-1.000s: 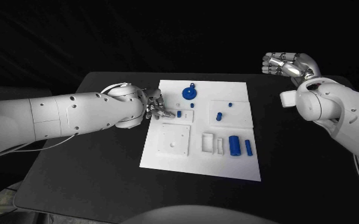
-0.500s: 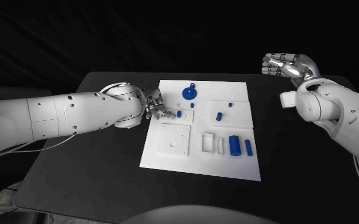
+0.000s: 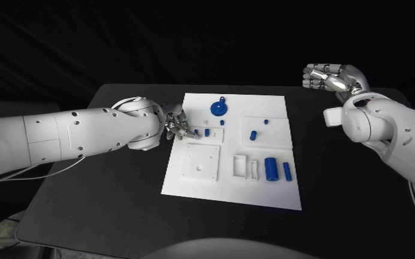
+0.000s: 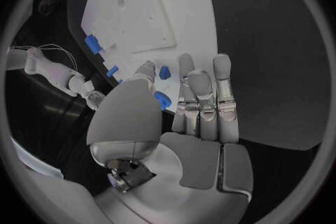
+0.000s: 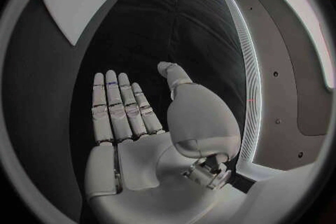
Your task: Assemble the parts on the task board
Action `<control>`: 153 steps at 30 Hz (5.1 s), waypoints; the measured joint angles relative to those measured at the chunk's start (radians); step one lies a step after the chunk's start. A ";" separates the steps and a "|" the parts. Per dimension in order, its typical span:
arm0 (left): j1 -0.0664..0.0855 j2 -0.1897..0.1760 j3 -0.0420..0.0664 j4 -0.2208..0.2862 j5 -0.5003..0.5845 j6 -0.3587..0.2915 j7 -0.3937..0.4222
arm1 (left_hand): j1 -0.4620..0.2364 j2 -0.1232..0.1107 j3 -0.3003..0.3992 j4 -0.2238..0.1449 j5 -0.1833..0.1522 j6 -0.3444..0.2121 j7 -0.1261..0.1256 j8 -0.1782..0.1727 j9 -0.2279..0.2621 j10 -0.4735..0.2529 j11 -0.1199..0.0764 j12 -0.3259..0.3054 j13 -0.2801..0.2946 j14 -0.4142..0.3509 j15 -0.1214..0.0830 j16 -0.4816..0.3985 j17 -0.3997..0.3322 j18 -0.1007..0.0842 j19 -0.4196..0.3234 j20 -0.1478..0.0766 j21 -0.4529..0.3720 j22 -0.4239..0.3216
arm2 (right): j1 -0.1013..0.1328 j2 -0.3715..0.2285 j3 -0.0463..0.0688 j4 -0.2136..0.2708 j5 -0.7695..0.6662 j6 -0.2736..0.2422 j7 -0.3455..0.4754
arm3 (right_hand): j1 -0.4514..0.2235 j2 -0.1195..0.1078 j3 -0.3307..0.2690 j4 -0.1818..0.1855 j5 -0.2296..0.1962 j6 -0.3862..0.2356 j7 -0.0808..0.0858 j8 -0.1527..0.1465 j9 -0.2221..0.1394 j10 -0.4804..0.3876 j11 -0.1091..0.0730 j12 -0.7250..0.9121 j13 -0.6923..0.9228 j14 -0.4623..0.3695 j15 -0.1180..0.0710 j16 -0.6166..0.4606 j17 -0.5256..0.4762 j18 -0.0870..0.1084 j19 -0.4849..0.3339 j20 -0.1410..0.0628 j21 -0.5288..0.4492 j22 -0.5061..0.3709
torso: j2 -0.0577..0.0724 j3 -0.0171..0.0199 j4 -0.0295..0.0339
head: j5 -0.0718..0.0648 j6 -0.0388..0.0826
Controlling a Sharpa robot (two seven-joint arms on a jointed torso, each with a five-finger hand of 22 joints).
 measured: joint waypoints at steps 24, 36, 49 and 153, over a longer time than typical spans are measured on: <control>0.117 0.026 0.021 0.009 0.127 -0.122 0.305 | 0.332 0.128 0.115 -0.330 -0.039 0.034 0.094 -0.223 -0.518 -0.177 0.109 -0.251 -0.190 -0.109 0.074 -0.246 -0.119 0.039 -0.091 0.077 -0.158 -0.037 | -0.004 0.005 0.000 -0.005 0.000 0.002 0.000 | 0.000 0.000 0.000 0.000 0.000 0.000 0.000 0.000 0.000 0.000 0.000 0.000 0.000 0.000 0.000 0.000 0.000 0.000 0.000 0.000 0.000 0.000 | 0.000 0.0008 -0.0012 | -0.012 0.018; 0.094 0.181 -0.019 -0.121 -0.049 -0.172 0.481 | 0.326 0.135 0.148 -0.427 -0.039 0.040 0.092 -0.226 -0.568 -0.285 0.137 -0.252 -0.194 -0.097 0.086 -0.259 -0.120 0.071 -0.096 0.089 -0.127 0.000 | -0.004 0.010 0.000 -0.006 0.000 0.006 -0.001 | 0.000 0.000 0.000 0.000 0.000 0.000 0.000 0.000 0.000 0.000 0.000 0.000 0.000 0.000 0.000 0.000 0.000 0.000 0.000 0.000 0.000 0.000 | 0.001 -0.0004 -0.0008 | -0.017 0.028; 0.053 0.259 -0.023 -0.214 -0.246 -0.161 0.540 | 0.310 0.103 0.090 -0.398 -0.045 0.009 0.083 -0.229 -0.568 -0.348 0.141 -0.256 -0.194 -0.079 0.083 -0.177 -0.093 0.078 -0.057 0.093 -0.118 0.000 | -0.004 0.006 0.000 0.002 0.000 0.008 0.000 | 0.000 0.000 0.000 0.000 0.000 0.000 0.000 0.000 0.000 0.000 0.000 0.000 0.000 0.000 0.000 0.000 0.000 0.000 0.000 0.000 0.000 0.000 | 0.003 0.0007 -0.0014 | -0.023 0.030; 0.016 0.242 0.035 -0.270 -0.326 -0.089 0.533 | 0.308 0.181 0.258 -0.412 -0.091 0.125 0.081 -0.229 -0.569 -0.162 0.091 -0.260 -0.194 0.010 0.055 -0.012 -0.079 0.086 -0.059 0.069 0.117 0.000 | -0.004 0.003 0.000 0.013 0.000 0.014 0.001 | -0.004 0.004 0.005 -0.006 0.000 0.000 0.000 0.000 0.000 0.000 0.000 0.000 0.000 0.000 0.000 0.000 0.000 0.000 0.000 0.000 0.000 0.000 | 0.000 -0.0004 0.0007 | -0.027 0.029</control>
